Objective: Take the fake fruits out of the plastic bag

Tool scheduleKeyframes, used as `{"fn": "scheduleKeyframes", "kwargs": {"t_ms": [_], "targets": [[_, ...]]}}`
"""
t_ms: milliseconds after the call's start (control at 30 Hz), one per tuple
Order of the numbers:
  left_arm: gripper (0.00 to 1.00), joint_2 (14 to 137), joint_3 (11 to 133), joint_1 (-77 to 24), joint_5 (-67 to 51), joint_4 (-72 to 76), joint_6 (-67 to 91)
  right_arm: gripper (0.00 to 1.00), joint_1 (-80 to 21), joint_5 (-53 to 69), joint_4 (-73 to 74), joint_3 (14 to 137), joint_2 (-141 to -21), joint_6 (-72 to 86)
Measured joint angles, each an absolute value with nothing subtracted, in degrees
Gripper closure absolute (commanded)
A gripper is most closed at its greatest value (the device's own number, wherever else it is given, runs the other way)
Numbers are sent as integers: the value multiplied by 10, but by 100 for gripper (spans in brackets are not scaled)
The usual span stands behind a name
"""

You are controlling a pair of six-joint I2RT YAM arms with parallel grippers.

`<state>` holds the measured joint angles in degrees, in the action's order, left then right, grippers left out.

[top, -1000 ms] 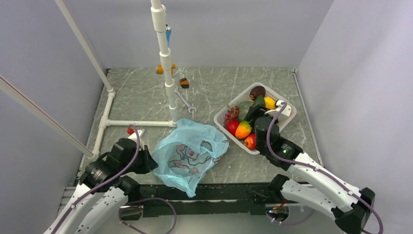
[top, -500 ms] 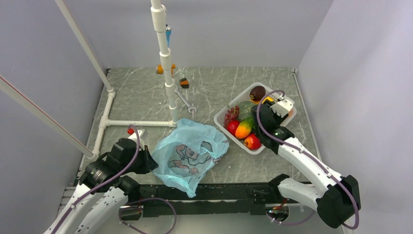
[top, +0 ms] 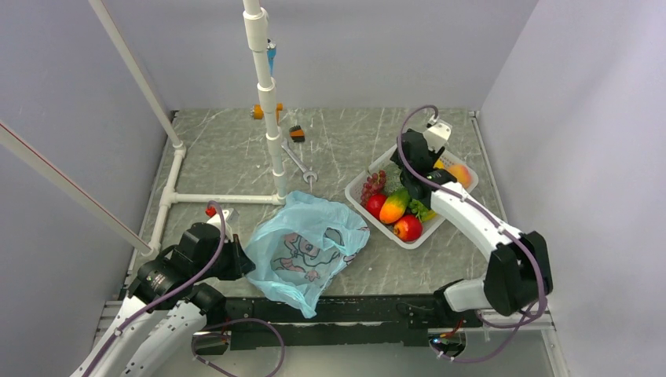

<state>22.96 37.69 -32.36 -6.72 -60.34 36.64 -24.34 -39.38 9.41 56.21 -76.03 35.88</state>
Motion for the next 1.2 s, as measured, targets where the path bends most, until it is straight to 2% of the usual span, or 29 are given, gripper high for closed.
{"fn": "scheduleKeyframes", "kwargs": {"t_ms": [200,467,600,733,900,1000,1200], "targets": [[100,230,377,-324,-67,-603,366,71,-198,-348,101,579,-807,367],[100,237,377,-324,-68,-603,366,63,-131,-323,112,557,-808,409],[100,238,377,-324,-68,-603,366,50,-126,-311,113,555,-810,415],[100,238,377,-324,-68,-603,366,32,-126,-308,113,555,-812,419],[100,238,377,-324,-69,-603,366,17,-126,-303,115,550,-809,423],[100,238,377,-324,-69,-603,366,12,-126,-297,117,545,-798,421],[100,238,377,-324,-69,-603,366,12,-138,-298,122,539,-739,411]]}}
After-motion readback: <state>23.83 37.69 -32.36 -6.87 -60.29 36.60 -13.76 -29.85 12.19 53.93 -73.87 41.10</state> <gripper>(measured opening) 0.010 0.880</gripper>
